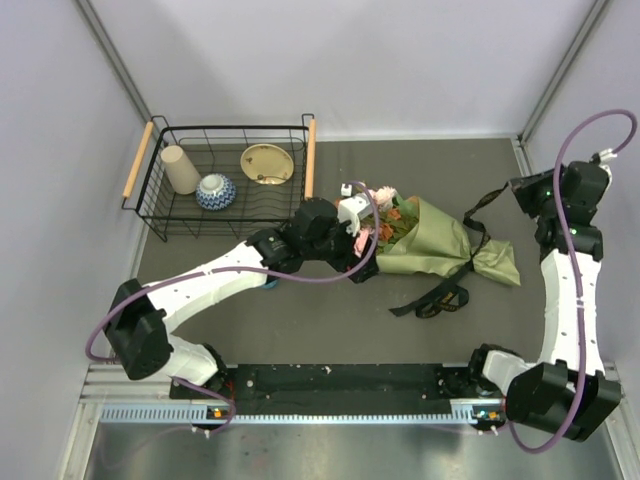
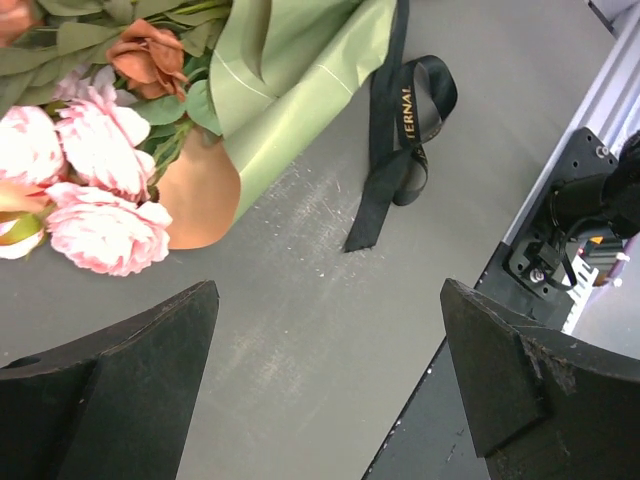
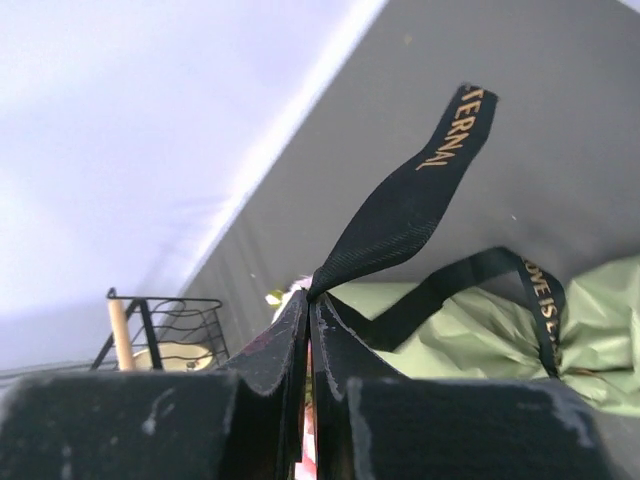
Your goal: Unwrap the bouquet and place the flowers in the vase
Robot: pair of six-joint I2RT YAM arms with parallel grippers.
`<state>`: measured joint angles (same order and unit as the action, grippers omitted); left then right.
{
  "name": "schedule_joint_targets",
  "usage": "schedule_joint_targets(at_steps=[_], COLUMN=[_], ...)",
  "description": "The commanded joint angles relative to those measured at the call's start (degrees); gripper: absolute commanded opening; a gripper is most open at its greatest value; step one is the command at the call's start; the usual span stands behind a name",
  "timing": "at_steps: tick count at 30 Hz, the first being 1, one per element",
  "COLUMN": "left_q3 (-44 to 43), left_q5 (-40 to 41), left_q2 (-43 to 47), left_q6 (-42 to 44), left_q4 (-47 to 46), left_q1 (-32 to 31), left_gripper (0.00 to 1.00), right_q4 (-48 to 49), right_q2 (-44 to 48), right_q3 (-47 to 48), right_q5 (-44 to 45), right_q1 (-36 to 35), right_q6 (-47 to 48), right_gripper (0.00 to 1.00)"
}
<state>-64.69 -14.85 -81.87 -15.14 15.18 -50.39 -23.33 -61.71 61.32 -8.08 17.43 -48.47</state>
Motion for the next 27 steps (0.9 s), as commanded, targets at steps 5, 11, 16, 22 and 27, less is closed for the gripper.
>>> schedule_joint_targets(at_steps=[5,11,16,22,27], left_q3=[2.36,5.18,4.75,3.43,-0.34], left_q5=[2.38,-5.18,-11.76,-16.7,-17.75], left_q2=[6.1,5.32,2.68,0.4,-2.59], left_q6=[-5.42,-9.91,-9.65,-7.99,-6.22], left_q4=[-3.48,-7.62,-10.08,-12.45,-12.54], left_q1=[2.57,6.62,6.62,5.84,4.6], left_gripper=[0.99,0.99,0.87,0.9,0.91], right_q4=[1.97,3.82,3.82,4.08,-8.11], right_q2=[2.47,0.81,-7.96,-26.51,-40.06], right_q3=[8.99,13.56,18.12,32.88,49.05], right_q5=[-3.17,-0.63,-1.5,-2.3,-7.98], right_q1=[0.67,0.59,0.5,-3.63,-4.42], right_q6=[4.79,4.44,3.03,7.94,13.03], right_gripper=[0.0,0.0,0.0,0.0,0.39])
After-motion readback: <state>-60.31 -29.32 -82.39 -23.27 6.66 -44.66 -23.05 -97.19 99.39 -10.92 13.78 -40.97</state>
